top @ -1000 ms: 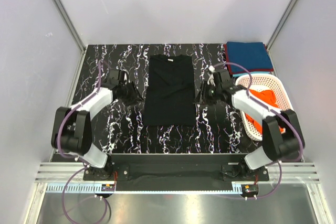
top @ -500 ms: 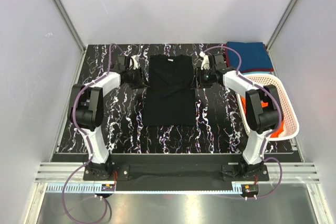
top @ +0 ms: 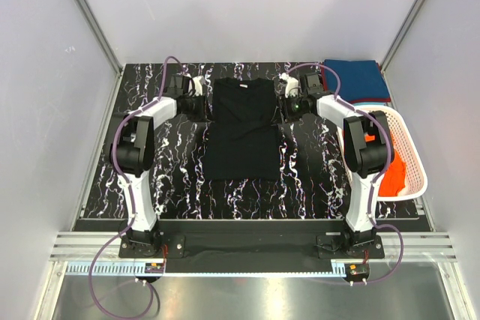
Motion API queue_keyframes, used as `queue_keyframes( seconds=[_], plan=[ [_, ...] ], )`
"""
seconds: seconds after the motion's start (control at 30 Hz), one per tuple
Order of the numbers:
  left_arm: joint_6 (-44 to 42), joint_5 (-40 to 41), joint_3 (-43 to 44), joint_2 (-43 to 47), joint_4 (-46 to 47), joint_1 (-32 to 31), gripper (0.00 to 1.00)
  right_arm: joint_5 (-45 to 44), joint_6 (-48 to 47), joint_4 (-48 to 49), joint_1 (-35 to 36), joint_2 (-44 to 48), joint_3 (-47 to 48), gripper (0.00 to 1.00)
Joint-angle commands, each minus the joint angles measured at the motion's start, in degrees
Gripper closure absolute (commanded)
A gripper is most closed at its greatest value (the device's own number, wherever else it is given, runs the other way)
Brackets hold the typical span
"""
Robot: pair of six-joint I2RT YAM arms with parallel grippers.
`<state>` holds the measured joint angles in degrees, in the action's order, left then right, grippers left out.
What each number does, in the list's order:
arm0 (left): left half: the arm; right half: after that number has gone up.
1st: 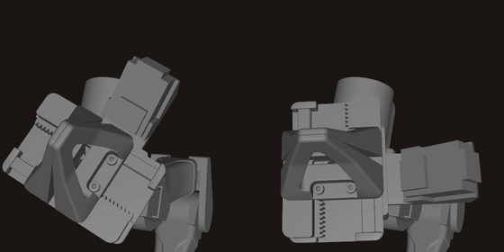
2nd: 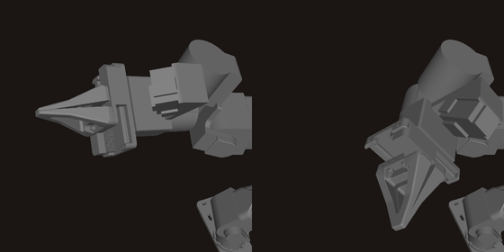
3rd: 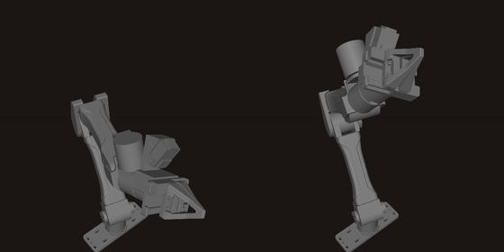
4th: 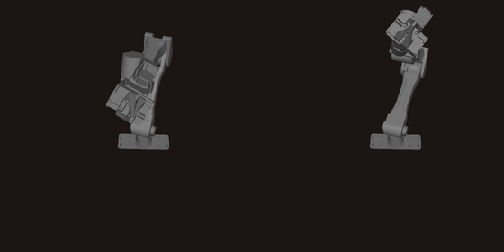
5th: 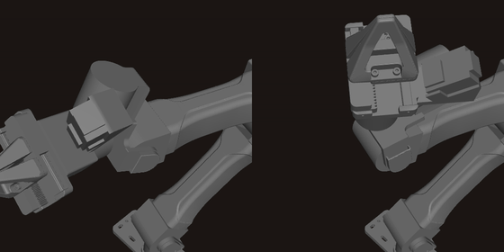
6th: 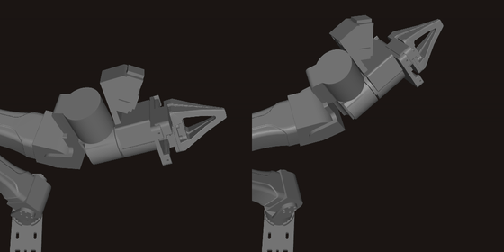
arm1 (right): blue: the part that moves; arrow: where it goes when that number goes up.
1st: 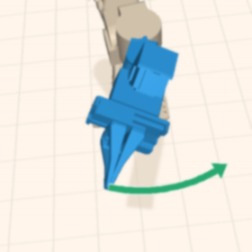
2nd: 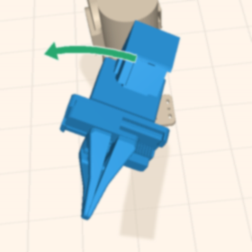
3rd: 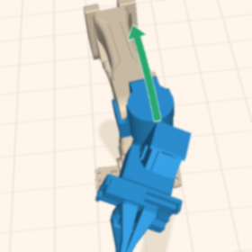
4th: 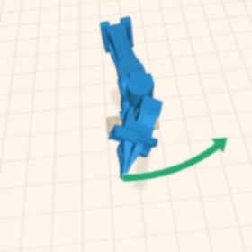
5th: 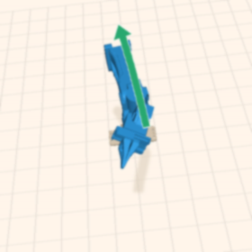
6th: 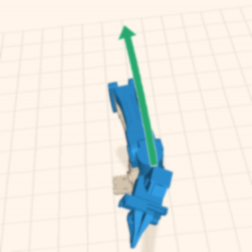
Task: Fold and stack the t-shirts
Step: Fold the tshirt
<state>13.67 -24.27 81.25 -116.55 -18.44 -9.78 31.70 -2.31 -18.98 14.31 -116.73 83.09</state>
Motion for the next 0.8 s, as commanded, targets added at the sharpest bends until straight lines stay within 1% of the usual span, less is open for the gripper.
queue_keyframes(
  seconds=[0.0, 0.07, 0.13, 0.23, 0.3, 0.37, 0.4, 0.43, 0.5, 0.63, 0.7, 0.77],
  plan=[
    [-2.2, -3.8, 3.2, -1.0, 0.8, 0.3, 0.71, 4.8, -2.5, 0.3, -0.7, -1.7, 3.3, 0.55],
    [-2.2, -4.9, 3.7, -1.5, 0.8, 0.3, 0.73, 6.2, -2.8, 0.3, -0.8, -2.4, 4.2, 0.57],
    [-2.3, -5.2, 4.3, -1.7, 0.7, 0.2, 0.77, 6.5, -2.9, 0.2, -0.7, -2.8, 4.7, 0.57],
    [-2.4, -6.1, 4.3, -2.1, 0.6, 0.3, 0.82, 7.0, -3.3, 0.2, -0.8, -3.1, 5.2, 0.61],
    [-2.3, -6.5, 4.2, -1.9, 0.6, 0.3, 0.83, 7.3, -3.1, 0.2, -0.8, -3.1, 5.3, 0.64],
    [-2.9, -5.9, 4.0, -1.5, 0.2, 0.4, 0.83, 7.8, -2.8, 0.2, -0.8, -3.2, 5.7, 0.66],
    [-3.5, -5.5, 3.9, -1.1, -0.6, 0.5, 0.77, 7.9, -2.7, 0.3, -0.8, -3.2, 5.8, 0.66],
    [-4.5, -5.3, 3.7, -0.6, -0.8, 0.6, 0.67, 7.8, -2.5, 0.2, -0.8, -3.2, 5.9, 0.66],
    [-5.4, -3.5, 2.6, 1.1, -0.9, 0.9, 0.57, 7.8, -2.4, 0.2, -0.8, -3.2, 6.0, 0.65],
    [-7.5, -2.7, 2.5, 2.7, -2.2, 1.9, 0.53, 7.8, -2.3, 0.2, -0.8, -3.2, 5.9, 0.65],
    [-8.0, -5.2, 2.2, 3.4, -2.2, 2.0, 0.53, 7.4, -1.9, 0.2, -0.9, -3.3, 6.1, 0.65],
    [-8.6, -5.8, 2.0, 3.4, -2.5, 2.0, 0.54, 7.7, -1.6, 0.3, -0.8, -3.3, 6.4, 0.65]
  ],
)
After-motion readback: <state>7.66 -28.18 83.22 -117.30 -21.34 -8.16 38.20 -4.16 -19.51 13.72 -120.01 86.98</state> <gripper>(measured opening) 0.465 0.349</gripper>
